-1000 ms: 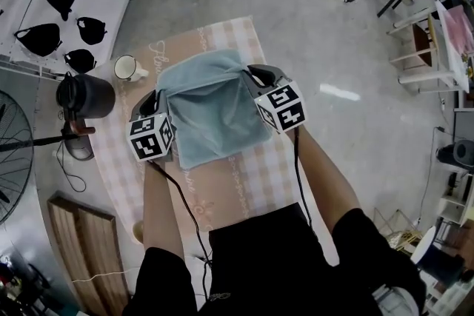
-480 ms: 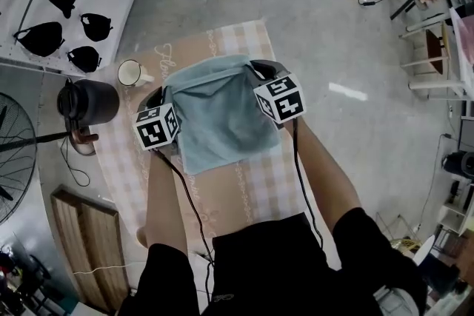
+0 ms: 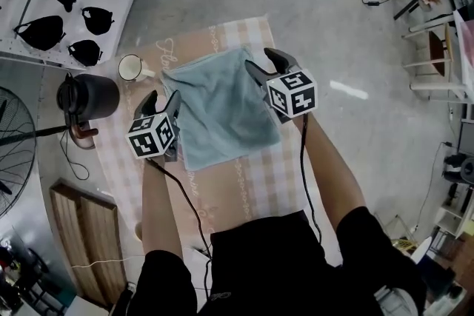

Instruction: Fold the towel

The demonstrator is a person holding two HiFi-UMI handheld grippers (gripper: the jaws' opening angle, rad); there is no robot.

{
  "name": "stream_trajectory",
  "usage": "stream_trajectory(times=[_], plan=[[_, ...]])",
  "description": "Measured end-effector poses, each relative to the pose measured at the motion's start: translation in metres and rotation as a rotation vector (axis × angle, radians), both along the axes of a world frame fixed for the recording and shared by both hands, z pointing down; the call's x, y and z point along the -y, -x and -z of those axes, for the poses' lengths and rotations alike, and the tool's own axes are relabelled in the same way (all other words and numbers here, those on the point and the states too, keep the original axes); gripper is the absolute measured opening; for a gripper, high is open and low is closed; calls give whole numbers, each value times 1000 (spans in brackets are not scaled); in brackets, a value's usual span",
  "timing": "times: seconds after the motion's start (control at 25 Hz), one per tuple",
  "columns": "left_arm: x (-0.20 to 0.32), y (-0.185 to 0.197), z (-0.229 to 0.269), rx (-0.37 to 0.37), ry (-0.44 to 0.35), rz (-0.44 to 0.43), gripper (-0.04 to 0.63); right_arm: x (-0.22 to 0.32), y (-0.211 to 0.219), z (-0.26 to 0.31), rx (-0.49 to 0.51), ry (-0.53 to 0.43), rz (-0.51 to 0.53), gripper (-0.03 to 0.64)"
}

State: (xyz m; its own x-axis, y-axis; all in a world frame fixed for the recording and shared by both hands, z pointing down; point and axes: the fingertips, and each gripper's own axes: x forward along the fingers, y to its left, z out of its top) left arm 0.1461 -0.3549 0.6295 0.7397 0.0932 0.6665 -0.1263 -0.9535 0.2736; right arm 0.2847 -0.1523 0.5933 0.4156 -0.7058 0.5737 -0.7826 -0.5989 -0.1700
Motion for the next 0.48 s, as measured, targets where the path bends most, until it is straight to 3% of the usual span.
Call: stream_trajectory(times=[0.2, 0.48], plan=[[-26, 62, -14, 64, -1, -54, 262, -36, 43, -12, 42, 16, 22, 234], [-67, 133, -38, 132, 60, -64, 262, -76, 112, -32, 88, 61, 40, 233]])
